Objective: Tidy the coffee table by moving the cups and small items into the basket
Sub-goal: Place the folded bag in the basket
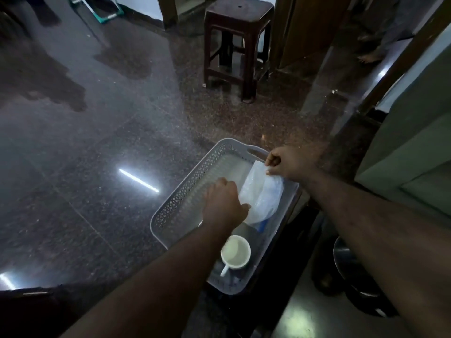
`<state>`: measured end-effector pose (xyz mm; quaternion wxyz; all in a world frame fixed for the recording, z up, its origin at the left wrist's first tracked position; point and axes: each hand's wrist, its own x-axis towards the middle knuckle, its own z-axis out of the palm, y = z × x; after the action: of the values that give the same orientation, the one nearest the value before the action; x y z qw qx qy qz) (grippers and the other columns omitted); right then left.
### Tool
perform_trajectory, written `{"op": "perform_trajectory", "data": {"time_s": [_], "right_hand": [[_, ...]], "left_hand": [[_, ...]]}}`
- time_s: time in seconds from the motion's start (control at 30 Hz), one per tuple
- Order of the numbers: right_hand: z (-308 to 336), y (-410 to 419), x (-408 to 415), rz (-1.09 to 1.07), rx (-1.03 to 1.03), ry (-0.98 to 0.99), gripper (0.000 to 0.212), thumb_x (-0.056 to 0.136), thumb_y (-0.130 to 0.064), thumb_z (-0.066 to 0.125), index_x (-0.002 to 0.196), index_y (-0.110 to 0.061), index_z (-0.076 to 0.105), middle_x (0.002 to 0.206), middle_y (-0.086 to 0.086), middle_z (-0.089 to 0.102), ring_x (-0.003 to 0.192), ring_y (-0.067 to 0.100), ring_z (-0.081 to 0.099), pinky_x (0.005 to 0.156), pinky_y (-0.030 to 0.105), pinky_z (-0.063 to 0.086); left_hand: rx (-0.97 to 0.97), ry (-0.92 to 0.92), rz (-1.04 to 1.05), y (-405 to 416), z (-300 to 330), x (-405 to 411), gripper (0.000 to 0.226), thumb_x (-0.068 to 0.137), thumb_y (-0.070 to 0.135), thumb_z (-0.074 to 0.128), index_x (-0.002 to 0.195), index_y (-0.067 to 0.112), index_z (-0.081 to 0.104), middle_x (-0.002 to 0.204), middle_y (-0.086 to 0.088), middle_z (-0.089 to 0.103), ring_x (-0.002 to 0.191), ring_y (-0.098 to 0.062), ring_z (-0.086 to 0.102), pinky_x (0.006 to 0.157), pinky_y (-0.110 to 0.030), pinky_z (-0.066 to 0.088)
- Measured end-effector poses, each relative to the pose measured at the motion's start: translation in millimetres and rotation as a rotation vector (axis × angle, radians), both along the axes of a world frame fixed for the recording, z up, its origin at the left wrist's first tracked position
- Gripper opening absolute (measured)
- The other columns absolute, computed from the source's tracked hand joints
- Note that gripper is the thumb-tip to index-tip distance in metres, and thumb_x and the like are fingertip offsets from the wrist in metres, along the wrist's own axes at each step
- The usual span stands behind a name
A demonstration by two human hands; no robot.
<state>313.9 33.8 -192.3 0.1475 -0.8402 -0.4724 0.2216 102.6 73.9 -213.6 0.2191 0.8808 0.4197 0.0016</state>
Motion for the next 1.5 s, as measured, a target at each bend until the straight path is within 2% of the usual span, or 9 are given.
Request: {"op": "perform_trajectory", "data": {"time_s": [0.13,0.37,0.5,0.83,1.0,1.07,1.23,1.33,1.5], "right_hand": [[9,9,-15,0.248,-0.263,-0.288,0.027,0.08,-0.028,0.078,0.104,-0.016,0.073,0.108,0.006,0.071,0.097,0.021,0.065,0.084,0.033,0.054],[-1,17,-30,0.605,-0.67,-0.344,0.065,0.088,-0.03,0.069,0.147,-0.025,0.043,0.153,0.003,0.042,0.137,0.025,0.044,0.114,0.04,0.036],[-19,7,-29,0.596,-0.707,-0.376,0.077,0.084,-0.034,0.074,0.15,-0.035,0.034,0.153,0.008,0.032,0.142,0.029,0.034,0.113,0.044,0.038],[-21,-5,-39,0.548,-0.734,-0.379,0.06,0.097,-0.031,0.056,0.152,-0.028,0.033,0.161,0.006,0.026,0.146,0.032,0.029,0.118,0.049,0.028],[38,-44,-31,0.372,-0.397,-0.47,0.074,0.095,-0.023,0.055,0.157,-0.026,0.015,0.158,0.007,0.034,0.137,0.03,0.044,0.112,0.046,0.037],[64,-69,-21,0.211,-0.192,-0.656,0.078,0.095,-0.027,0.056,0.157,-0.015,0.012,0.16,0.012,0.029,0.143,0.033,0.035,0.117,0.048,0.026],[134,-140,8,-0.089,0.104,-0.839,0.094,0.086,-0.046,0.058,0.156,-0.002,0.014,0.165,0.017,0.008,0.153,0.031,0.008,0.123,0.051,0.013],[175,-180,20,-0.184,0.138,-0.834,0.09,0.09,-0.048,0.056,0.156,-0.003,0.015,0.165,0.016,0.008,0.153,0.029,0.009,0.123,0.049,0.016],[243,-274,42,-0.357,0.164,-0.878,0.083,0.094,-0.049,0.047,0.156,-0.003,0.015,0.165,0.017,0.011,0.153,0.028,0.011,0.123,0.047,0.016]], "left_hand": [[-0.124,0.097,-0.258,-7,-1,14,0.05,0.082,0.044,0.067,0.127,0.027,0.054,0.123,-0.006,0.051,0.11,-0.031,0.055,0.091,-0.042,0.049],[-0.191,0.332,-0.425,-17,-5,25,0.048,0.085,0.035,0.067,0.131,0.028,0.054,0.132,-0.008,0.048,0.122,-0.033,0.048,0.093,-0.044,0.047],[-0.152,0.321,-0.419,-25,-13,29,0.055,0.082,0.031,0.07,0.133,0.026,0.051,0.132,-0.01,0.044,0.12,-0.036,0.047,0.088,-0.045,0.049],[-0.176,0.405,-0.37,-32,-11,41,0.072,0.077,0.023,0.076,0.137,0.017,0.038,0.132,-0.014,0.048,0.121,-0.039,0.048,0.092,-0.047,0.046],[-0.044,0.496,-0.486,-28,39,52,0.042,0.091,0.023,0.058,0.131,0.018,0.047,0.134,-0.007,0.052,0.122,-0.03,0.055,0.089,-0.039,0.046],[0.015,0.411,-0.445,-28,70,62,0.038,0.094,0.025,0.053,0.131,0.018,0.046,0.136,-0.009,0.05,0.123,-0.031,0.053,0.094,-0.041,0.044],[0.442,0.023,-0.411,-52,149,97,0.089,0.087,0.048,0.054,0.155,0.012,0.008,0.163,-0.016,0.001,0.15,-0.038,-0.003,0.119,-0.055,0.009],[0.653,-0.193,-0.412,-81,193,120,0.092,0.087,0.054,0.048,0.154,0.004,0.009,0.162,-0.02,-0.001,0.15,-0.038,-0.003,0.121,-0.054,0.01],[0.664,-0.286,-0.49,-167,265,168,0.083,0.095,0.048,0.04,0.153,0.001,0.005,0.162,-0.021,-0.003,0.151,-0.034,-0.003,0.122,-0.05,0.007]]}}
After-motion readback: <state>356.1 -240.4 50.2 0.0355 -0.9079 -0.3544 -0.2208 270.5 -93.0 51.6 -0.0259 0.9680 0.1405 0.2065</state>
